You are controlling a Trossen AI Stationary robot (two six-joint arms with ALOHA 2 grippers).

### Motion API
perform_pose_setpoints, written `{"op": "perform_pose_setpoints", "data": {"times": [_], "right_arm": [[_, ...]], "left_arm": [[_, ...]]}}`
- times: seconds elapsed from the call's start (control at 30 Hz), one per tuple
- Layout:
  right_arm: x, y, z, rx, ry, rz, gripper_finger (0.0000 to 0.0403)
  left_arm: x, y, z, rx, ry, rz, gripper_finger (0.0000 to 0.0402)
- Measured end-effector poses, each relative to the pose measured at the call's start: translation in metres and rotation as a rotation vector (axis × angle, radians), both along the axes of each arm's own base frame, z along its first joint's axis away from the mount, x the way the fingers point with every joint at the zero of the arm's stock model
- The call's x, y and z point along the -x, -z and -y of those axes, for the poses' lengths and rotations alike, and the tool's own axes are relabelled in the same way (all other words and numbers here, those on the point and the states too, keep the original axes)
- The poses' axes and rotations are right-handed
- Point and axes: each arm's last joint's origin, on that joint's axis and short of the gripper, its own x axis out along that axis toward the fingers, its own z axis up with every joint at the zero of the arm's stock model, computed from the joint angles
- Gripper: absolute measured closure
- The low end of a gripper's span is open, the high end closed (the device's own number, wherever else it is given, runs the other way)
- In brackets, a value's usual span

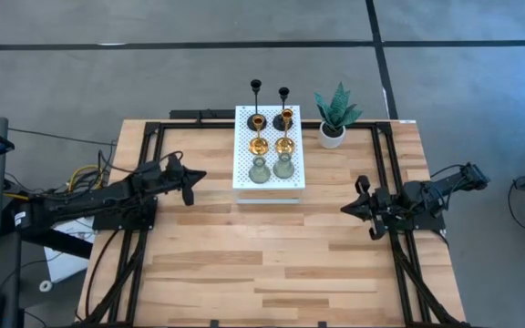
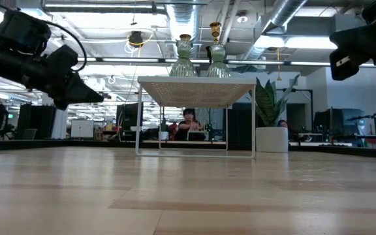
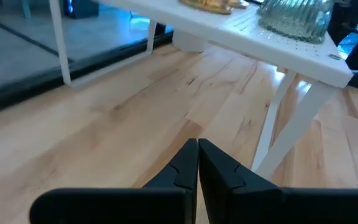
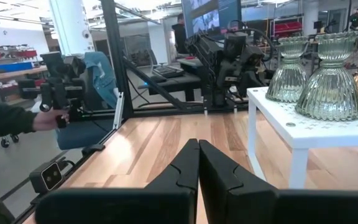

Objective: Pick & Place candle stick holders
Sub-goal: Return to Home Position

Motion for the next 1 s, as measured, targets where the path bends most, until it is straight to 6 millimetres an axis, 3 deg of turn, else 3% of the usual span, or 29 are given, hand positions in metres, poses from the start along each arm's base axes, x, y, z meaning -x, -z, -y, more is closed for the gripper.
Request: {"op": "perform_pose_setpoints", "data": {"times": [0.2,1.0], "right_arm": [[0.000,0.000,0.000,0.000,0.000,-0.001,0.0403],[0.000,0.000,0.000,0.019,0.000,0.000,0.0403]], "left_arm": [[-0.001,-0.011,0.002,-0.143,0.103,0.066,0.0389],[-0.002,-0.011,0.003,-0.119,0.106,0.077,0.0389]]}}
